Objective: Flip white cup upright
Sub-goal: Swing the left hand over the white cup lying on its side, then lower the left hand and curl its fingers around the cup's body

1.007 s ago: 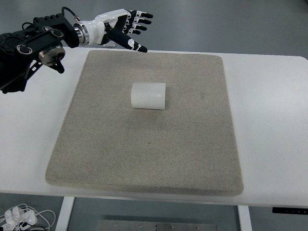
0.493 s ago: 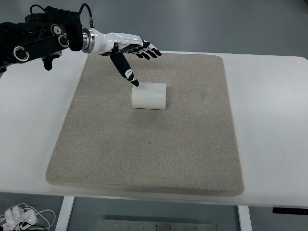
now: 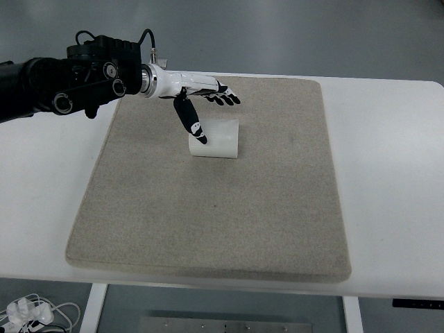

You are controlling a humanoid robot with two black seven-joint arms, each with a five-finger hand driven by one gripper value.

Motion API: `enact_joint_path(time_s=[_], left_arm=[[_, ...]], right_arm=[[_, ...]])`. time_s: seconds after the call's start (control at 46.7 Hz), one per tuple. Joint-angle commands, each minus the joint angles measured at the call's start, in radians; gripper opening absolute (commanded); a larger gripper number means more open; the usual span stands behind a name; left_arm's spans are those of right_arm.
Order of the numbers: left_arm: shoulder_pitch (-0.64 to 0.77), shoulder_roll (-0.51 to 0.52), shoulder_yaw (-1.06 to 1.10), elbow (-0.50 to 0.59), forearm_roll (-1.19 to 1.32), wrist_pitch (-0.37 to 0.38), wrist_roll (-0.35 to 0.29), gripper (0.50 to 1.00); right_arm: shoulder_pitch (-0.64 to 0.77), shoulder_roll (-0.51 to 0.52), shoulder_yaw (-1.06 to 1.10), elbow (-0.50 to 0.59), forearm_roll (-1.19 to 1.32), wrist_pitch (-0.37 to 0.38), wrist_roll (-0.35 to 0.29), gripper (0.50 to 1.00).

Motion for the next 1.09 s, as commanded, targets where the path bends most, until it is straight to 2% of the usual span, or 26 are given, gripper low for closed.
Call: enact_joint_path(time_s=[0.0, 0.643, 0.879, 0.986, 1.029, 1.071], left_arm=[[-0.001, -0.017, 0.01, 0.015, 0.0, 0.005, 0.001, 0.988], [0.024, -0.095, 0.069, 0.092, 0.0, 0.028, 0.005, 0.986], [0.024, -0.108, 0.071, 0.094, 0.008, 0.028, 0.005, 0.971], [0.033, -0.109, 0.071, 0.095, 0.028, 0.028, 0.005, 0.9], [0.034, -0.111, 0.071, 0.095, 0.028, 0.028, 0.005, 0.889], [0.036, -0.114, 0.071, 0.097, 0.028, 0.028, 0.005, 0.853]], right_arm=[[0.0, 0.0, 0.0, 0.0, -0.001, 0.0, 0.0, 0.952], [0.0, 0.0, 0.0, 0.0, 0.001, 0.0, 0.0, 0.952], [0.0, 0.0, 0.0, 0.0, -0.001, 0.0, 0.0, 0.952], [0.0, 0.0, 0.0, 0.0, 0.001, 0.0, 0.0, 0.952], [0.0, 0.0, 0.0, 0.0, -0.001, 0.0, 0.0, 0.952], [0.0, 0.0, 0.0, 0.0, -0.001, 0.0, 0.0, 0.952]])
